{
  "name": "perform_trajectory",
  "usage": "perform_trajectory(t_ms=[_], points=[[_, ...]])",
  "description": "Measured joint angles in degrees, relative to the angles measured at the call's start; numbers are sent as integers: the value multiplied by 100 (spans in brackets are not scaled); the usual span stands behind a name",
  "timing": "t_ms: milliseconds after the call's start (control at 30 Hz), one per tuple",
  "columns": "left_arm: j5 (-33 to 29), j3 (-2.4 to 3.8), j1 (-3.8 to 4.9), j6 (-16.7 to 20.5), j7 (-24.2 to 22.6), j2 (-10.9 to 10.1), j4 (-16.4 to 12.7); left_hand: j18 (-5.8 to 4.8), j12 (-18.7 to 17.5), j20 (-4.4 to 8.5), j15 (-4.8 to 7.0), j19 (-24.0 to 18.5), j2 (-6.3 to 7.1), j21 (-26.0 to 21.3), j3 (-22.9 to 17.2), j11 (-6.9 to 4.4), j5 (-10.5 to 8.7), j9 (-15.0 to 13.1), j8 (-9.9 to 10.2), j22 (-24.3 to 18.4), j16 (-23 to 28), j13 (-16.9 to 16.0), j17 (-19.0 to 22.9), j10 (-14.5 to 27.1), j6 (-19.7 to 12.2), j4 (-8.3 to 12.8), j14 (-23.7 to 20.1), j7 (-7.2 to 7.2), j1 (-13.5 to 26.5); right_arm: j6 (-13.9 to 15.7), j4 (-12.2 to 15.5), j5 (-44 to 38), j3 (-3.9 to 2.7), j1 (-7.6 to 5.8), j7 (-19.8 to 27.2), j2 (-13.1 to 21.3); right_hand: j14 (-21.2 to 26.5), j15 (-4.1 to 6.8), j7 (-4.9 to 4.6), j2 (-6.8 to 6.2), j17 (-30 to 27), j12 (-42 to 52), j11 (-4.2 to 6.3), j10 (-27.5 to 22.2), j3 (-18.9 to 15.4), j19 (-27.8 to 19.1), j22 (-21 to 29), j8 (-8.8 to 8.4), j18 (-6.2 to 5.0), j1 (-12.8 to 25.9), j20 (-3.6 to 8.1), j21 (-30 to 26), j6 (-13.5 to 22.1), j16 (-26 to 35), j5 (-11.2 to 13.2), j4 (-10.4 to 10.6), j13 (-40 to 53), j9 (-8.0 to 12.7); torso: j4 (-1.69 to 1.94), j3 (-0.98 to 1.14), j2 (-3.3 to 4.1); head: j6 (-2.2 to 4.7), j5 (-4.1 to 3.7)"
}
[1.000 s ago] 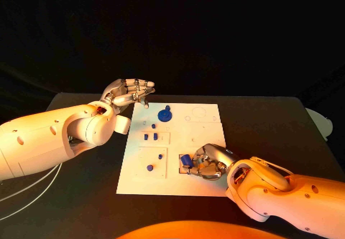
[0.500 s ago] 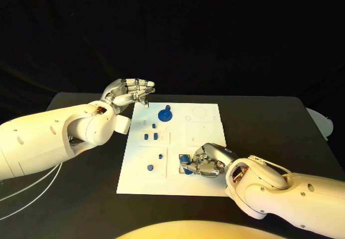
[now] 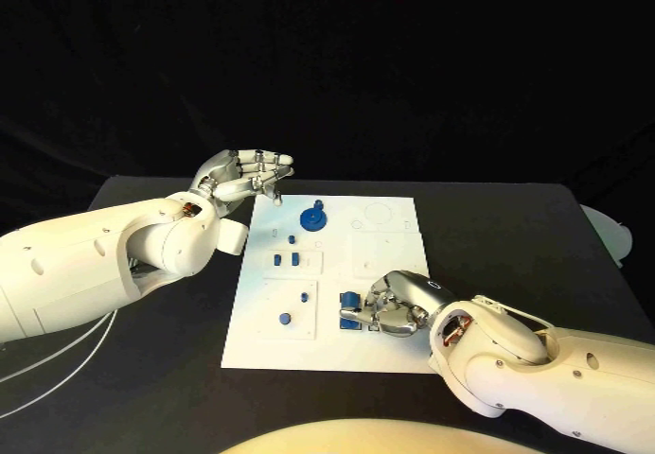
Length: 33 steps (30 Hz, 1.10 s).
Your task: Assemble the parts on the task board
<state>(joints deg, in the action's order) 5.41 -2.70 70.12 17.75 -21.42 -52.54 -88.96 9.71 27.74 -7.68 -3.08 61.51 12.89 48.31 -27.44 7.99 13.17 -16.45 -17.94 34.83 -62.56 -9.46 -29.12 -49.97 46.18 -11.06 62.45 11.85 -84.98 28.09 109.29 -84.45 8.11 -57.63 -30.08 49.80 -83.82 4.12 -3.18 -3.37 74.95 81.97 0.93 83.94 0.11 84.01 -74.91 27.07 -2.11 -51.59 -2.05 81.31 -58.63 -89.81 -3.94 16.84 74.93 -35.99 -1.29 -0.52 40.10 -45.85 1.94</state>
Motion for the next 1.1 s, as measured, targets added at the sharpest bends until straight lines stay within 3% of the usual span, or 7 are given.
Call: perform_trajectory(t_ms=[233, 400, 767, 1100], points=[[-2, 0, 0, 0, 2, -9, -1, 0, 0, 0, 0, 0, 0, 0, 0, 0, 0, 0, 0, 0, 0, 0, 0, 0, 0, 0, 0, 0, 0, 110, 201, -126, 0, 0, 36, 170, 0, 0, 20, 123, -1, 98, 0, 0, -61, 0, 0, 86, 0, -940, 0, 57, 20, 0, -531, -15, -1, -7, -3, 4, -2, 9, 12], [-2, 0, 1, 0, 2, -13, -1, 0, 0, 0, 0, 0, 0, 0, 0, 0, 0, 0, 0, 0, 0, 0, 0, 0, 0, 0, 0, 0, 0, 140, 277, -170, -1, -2, 89, 240, -21, 21, 41, 92, -1, 135, 0, 0, -78, 0, -2, 110, 0, -1514, 0, 88, 41, 0, -616, -33, -1, 3, -10, 1, -3, 9, 20], [-3, -1, -1, 0, 5, -7, -1, 0, 0, 0, 0, 0, 0, 0, 0, 0, 0, 0, 0, 0, 0, 0, 0, 0, 0, 0, 0, 0, 0, 91, 162, -200, -4, -8, 116, 111, -21, 21, 60, 237, -1, 201, 20, 21, -47, 0, -4, 132, -1, -1849, -1, 113, 21, 0, -616, -25, -1, 31, 1, -2, -1, 7, 11], [-4, -1, 0, 0, 7, -11, -4, 0, 38, 0, 0, 0, -23, 0, 0, -21, 0, 0, -28, -4, 0, 0, 6, 21, 0, 0, 0, 0, 23, 40, 84, -228, -13, -18, 174, 43, -3, 38, 61, 223, -2, 201, 41, 0, -17, 0, -3, 132, -1, -1973, -1, 112, 21, 0, -592, -42, -2, 38, 3, -4, 2, -25, 24]])
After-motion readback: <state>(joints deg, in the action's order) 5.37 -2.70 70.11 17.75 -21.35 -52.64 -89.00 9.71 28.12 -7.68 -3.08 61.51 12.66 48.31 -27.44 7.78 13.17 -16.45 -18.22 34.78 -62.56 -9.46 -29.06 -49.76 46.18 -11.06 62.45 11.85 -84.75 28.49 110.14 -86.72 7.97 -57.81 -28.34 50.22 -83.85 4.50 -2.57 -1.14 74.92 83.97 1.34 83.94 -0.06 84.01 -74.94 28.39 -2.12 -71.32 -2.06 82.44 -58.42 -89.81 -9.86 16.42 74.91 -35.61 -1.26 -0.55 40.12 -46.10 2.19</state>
